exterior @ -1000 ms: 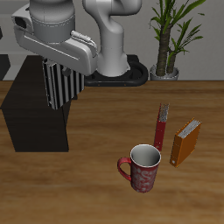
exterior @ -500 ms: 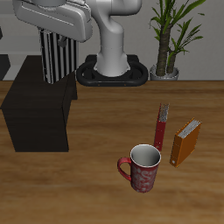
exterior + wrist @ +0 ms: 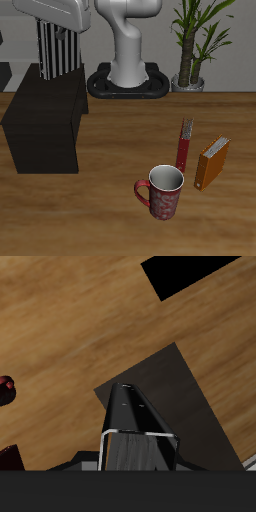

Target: Place the striped book upright on top of the shelf and place the red mug on top of the shelf

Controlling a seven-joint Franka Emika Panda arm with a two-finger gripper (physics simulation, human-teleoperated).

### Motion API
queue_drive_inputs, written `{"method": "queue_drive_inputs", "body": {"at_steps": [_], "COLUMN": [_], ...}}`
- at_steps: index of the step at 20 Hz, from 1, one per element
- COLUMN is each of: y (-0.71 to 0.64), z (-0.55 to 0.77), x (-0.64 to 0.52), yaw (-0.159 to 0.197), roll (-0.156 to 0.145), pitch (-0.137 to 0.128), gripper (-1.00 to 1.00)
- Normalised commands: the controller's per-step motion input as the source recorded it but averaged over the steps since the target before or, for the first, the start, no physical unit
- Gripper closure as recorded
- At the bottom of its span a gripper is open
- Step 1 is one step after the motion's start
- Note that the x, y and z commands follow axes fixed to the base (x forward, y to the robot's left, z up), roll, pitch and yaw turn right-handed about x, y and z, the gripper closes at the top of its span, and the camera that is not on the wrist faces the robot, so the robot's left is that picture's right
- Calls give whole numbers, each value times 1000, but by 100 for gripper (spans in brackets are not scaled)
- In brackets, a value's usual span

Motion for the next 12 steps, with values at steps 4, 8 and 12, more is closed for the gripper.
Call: {"method": "queue_drive_inputs", "body": {"at_steps": [4,8,12], "y": [-250,-169,-59], "z": [-159,-100,-125], "x": [-187,-415,-529], "yaw": [-110,-83,-36], "roll": [-6,7,13], "pitch": [27,-17,-31], "gripper": [100,100,100]}}
